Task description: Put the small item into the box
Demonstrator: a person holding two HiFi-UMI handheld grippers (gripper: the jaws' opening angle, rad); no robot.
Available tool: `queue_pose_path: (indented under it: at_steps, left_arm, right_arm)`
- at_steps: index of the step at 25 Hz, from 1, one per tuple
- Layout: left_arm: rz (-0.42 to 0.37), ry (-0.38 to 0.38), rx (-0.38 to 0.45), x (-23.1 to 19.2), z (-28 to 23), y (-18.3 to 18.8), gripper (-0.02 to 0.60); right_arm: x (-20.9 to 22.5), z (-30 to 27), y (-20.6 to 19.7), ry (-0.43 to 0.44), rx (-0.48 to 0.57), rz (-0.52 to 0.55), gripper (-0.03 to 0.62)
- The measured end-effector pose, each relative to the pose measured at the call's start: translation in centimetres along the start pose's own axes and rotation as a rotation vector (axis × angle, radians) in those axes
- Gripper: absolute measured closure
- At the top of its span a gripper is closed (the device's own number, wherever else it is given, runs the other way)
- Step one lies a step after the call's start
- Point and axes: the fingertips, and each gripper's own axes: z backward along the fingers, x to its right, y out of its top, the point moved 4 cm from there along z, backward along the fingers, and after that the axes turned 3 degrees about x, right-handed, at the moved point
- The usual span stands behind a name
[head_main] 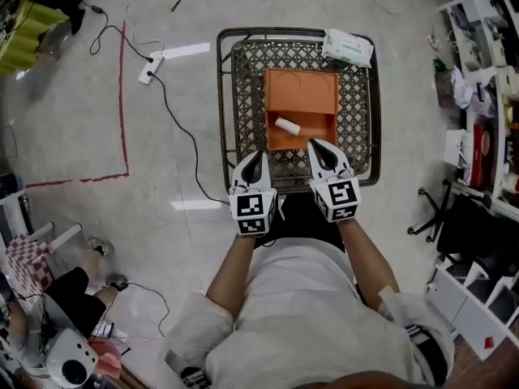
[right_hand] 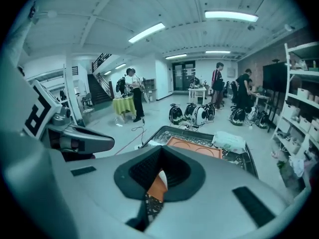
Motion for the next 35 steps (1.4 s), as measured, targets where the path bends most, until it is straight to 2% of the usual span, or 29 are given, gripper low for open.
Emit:
queue_pose_path:
  at_steps: [7,13,19,31,35]
  left_arm:
    - [-0.044,-0.005,0.015,3.3,-0.3,1.3,0.572]
    - [-0.072,-0.029,0.044,8.1,0.1,2.5,0.572]
    - [-0.106,-0.051,0.109,10.7,1.2,4.9,0.572]
    - [-0.198,-0.101,0.25,14.6,5.3,9.5,0.572]
    - [-0.203,-0.112,0.297,15.8,6.6,10.6,0.572]
  right_arm:
    - [3.7,4.1,0.4,-0.021,0.061,-0.009,0.591]
    - [6.6,7.3,1.4,-0.018,0.14,0.001,0.591]
    - [6.7,9.9,4.2,-0.033,0.241,0.008,0.591]
    - [5.2,16.0,9.0,-0.066,0.372,0.057,0.591]
    - [5.1,17.9,10.0,-0.076,0.414,0.072,0.591]
